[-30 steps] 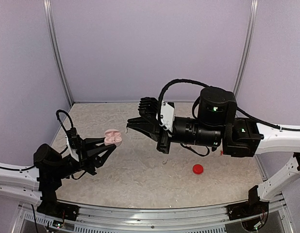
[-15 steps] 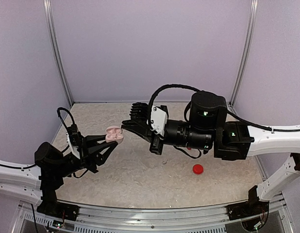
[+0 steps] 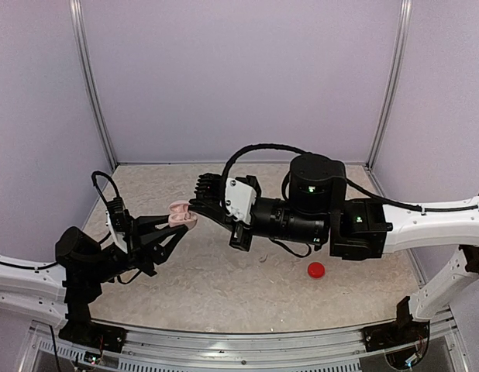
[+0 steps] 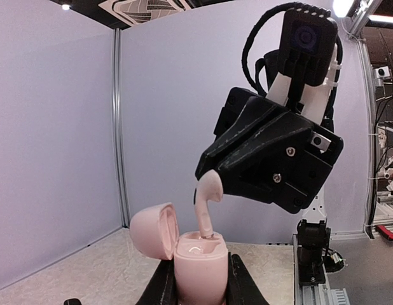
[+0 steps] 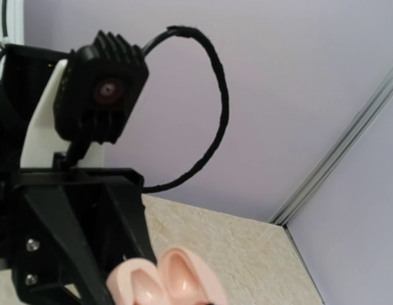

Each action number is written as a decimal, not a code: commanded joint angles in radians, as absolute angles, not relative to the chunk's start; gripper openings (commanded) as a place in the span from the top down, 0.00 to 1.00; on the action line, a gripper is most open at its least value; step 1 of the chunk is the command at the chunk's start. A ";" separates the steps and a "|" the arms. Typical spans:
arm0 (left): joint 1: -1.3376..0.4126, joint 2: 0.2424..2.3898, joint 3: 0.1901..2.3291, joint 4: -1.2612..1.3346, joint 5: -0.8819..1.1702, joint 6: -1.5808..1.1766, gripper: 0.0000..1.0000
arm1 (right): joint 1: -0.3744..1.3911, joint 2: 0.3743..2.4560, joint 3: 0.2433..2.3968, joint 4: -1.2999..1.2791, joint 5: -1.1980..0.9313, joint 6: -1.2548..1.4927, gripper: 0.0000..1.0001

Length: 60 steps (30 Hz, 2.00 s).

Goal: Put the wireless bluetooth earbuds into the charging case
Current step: Insert the right earbud into the right side groove of the charging case.

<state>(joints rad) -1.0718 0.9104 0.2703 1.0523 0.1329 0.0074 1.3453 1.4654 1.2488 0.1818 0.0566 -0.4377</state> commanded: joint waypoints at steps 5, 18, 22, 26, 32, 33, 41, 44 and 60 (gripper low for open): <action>-1.065 0.914 0.304 1.107 0.145 0.005 0.97 | 1.356 1.476 1.246 0.212 0.069 -0.449 0.96; -1.064 0.913 0.305 1.108 0.147 0.005 0.97 | 1.356 1.477 1.246 0.237 0.042 -0.443 0.97; -1.065 0.914 0.305 1.106 0.145 0.005 0.97 | 1.357 1.477 1.247 0.236 0.043 -0.444 0.97; -1.064 0.914 0.307 1.108 0.144 0.003 0.96 | 1.356 1.481 1.242 0.232 0.034 -0.436 0.97; -1.064 0.919 0.308 1.111 0.147 0.005 0.97 | 1.356 1.492 1.233 0.240 0.024 -0.424 0.97; -1.065 0.919 0.308 1.110 0.147 0.005 0.97 | 1.356 1.492 1.232 0.241 0.022 -0.422 0.97; -1.064 0.914 0.310 1.112 0.142 0.005 0.97 | 1.356 1.494 1.206 0.256 0.014 -0.410 0.97; -1.063 0.914 0.310 1.115 0.141 0.005 0.97 | 1.356 1.486 1.193 0.254 0.003 -0.404 0.93; -1.063 0.900 0.310 1.085 0.161 0.006 0.97 | 1.356 1.425 1.160 0.224 0.081 -0.401 0.76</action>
<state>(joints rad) -1.0672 0.9134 0.2707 1.0630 0.1497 0.0063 1.3457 1.4673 1.1782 0.2405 0.0437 -0.4065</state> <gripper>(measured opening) 0.221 0.229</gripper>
